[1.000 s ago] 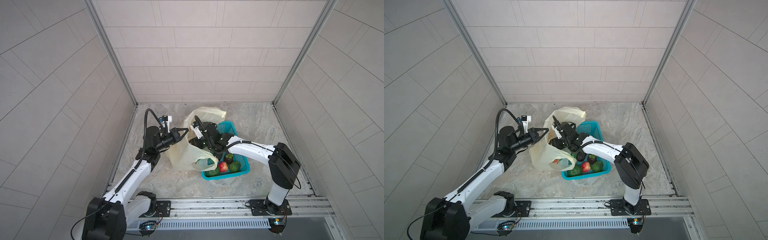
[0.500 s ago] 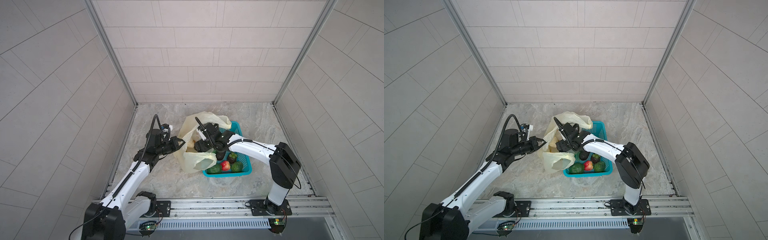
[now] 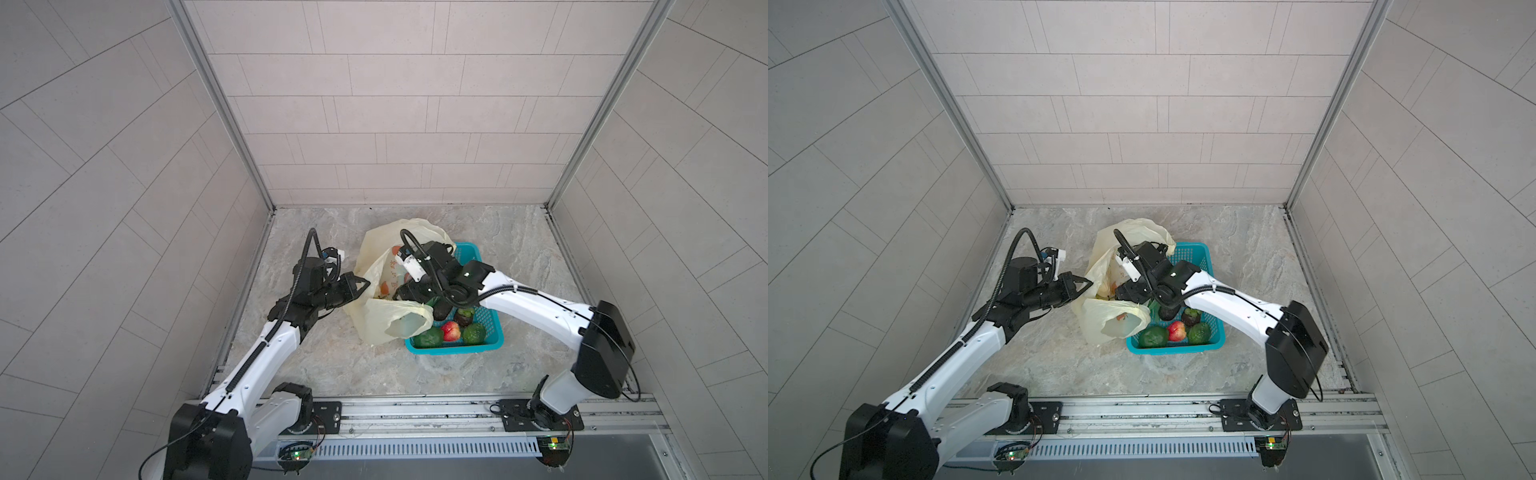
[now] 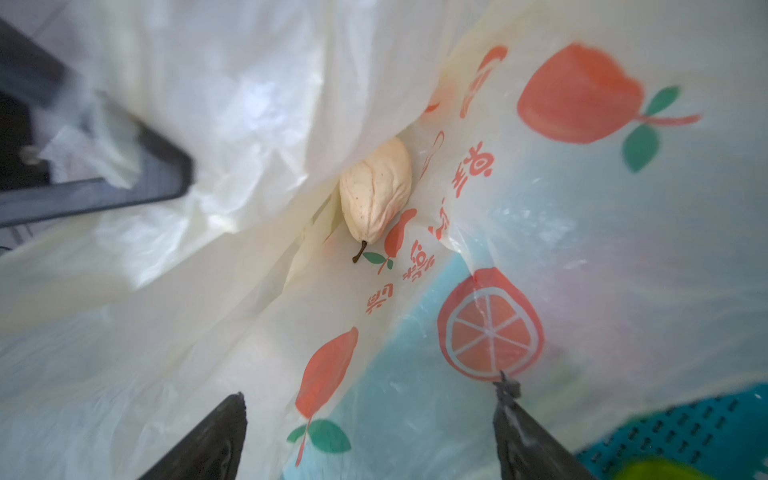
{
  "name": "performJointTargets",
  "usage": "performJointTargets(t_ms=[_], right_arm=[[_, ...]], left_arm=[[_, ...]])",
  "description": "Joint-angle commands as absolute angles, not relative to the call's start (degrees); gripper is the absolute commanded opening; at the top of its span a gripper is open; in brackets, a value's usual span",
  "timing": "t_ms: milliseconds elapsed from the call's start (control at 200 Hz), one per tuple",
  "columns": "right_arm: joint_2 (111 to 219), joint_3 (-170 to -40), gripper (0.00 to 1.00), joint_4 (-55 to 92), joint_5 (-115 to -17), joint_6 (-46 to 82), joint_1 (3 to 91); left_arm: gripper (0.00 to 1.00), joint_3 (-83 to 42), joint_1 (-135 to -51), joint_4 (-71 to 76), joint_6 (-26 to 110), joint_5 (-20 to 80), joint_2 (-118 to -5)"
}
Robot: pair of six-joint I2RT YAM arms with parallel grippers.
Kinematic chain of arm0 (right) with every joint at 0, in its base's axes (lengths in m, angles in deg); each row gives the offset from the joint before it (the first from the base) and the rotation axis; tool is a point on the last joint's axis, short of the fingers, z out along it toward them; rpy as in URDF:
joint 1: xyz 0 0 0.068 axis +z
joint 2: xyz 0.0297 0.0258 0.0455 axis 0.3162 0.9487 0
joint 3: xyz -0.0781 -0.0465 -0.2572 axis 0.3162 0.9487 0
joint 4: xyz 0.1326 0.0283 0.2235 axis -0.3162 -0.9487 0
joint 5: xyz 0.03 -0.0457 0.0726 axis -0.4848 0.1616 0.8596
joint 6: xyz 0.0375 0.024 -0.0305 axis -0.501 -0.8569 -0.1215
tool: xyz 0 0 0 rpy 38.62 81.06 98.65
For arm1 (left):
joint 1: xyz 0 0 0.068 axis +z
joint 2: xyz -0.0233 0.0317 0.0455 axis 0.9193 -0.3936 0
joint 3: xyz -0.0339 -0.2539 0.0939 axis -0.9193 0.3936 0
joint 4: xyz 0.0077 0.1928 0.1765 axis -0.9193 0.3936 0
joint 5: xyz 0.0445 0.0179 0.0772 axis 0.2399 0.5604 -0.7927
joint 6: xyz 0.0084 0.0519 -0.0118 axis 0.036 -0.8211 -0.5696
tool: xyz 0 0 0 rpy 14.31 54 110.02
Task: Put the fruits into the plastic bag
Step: 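Move the right gripper back to the basket and grasp the dark avocado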
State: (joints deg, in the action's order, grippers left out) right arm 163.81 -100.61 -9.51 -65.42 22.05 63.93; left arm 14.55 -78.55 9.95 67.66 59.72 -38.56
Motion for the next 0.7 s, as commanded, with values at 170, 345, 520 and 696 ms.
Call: performJointTargets(t_ms=[170, 345, 520, 696], right_arm=[[147.9, -91.0, 0.90, -7.1, -76.8, 19.6, 59.8], [140.7, -85.1, 0.90, -7.1, -88.6, 10.4, 54.9], [136.8, -79.2, 0.87, -9.7, -87.2, 2.7, 47.2], [142.4, -79.3, 0.81, -11.1, -75.4, 7.0, 47.1]], left_arm=[[0.00, 15.8, -78.3, -1.6, 71.9, 59.1, -38.8], [0.00, 15.8, -78.4, -1.5, 71.7, 59.2, -38.6], [0.00, 15.7, -78.5, -0.4, 71.1, 59.0, -38.1], [0.00, 14.7, -78.6, 1.4, 69.7, 58.7, -38.4]])
